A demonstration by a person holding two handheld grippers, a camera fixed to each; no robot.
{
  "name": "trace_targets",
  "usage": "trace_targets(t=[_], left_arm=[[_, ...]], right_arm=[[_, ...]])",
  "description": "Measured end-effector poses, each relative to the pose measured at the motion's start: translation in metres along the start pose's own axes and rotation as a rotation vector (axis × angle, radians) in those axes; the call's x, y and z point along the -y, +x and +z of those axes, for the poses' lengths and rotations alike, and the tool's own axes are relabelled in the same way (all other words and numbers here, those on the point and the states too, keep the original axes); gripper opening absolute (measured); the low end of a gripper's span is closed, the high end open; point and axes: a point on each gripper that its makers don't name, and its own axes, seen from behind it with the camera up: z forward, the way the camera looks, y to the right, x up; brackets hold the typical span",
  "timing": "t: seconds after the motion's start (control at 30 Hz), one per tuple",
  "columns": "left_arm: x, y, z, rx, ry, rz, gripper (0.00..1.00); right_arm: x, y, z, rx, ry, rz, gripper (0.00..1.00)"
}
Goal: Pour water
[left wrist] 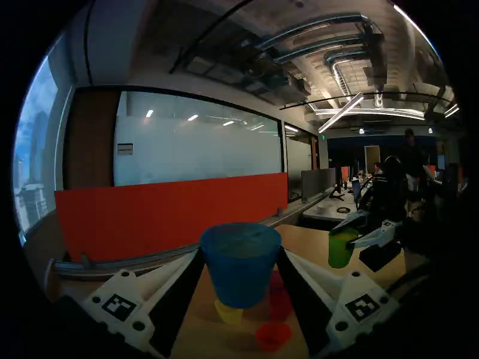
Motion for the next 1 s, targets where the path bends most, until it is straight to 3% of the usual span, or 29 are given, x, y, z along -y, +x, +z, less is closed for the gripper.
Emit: trace_targets(t=[0.37,0.63,1.0], left_arm=[[-0.006,0.012,-0.003,-0.029,-0.001,0.056,0.84],[-0.011,0.021,-0.007,-0.041,0.006,0.114,0.85],[-0.017,0.031,-0.009,-0.055,0.026,0.230,0.85]], right_arm=[[0.015,-0.002,0.011,-0.001,0.034,-0.039,0.94],[0.027,0.001,0.020,-0.016,0.069,-0.036,0.93],[0.040,-0.002,0.030,-0.020,0.107,-0.038,0.93]])
